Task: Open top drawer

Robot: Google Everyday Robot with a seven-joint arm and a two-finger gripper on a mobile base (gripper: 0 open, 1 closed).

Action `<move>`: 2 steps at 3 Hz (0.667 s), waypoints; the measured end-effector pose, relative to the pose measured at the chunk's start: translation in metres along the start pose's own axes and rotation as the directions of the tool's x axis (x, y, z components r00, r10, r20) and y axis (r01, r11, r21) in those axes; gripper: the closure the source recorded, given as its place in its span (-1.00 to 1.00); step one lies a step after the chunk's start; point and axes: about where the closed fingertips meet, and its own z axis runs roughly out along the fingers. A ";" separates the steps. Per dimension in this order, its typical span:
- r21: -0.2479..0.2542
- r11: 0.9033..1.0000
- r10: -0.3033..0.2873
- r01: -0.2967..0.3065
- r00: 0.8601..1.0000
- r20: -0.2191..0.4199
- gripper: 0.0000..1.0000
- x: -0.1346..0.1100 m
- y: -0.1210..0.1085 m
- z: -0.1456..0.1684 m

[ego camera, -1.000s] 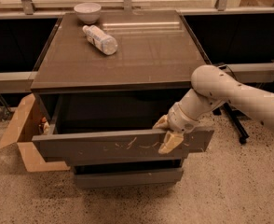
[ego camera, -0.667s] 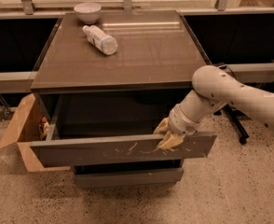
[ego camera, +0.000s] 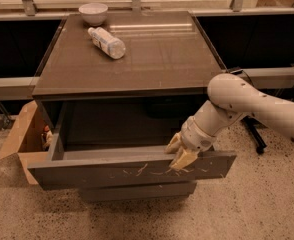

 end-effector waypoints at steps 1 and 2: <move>0.000 1.000 0.000 0.000 1.000 0.000 0.69 0.002 0.001 -0.001; 0.000 1.000 0.000 0.000 1.000 0.000 0.23 0.002 0.001 -0.001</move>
Offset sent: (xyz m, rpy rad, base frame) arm -0.0002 -0.0018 0.0000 0.0000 0.0000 0.0000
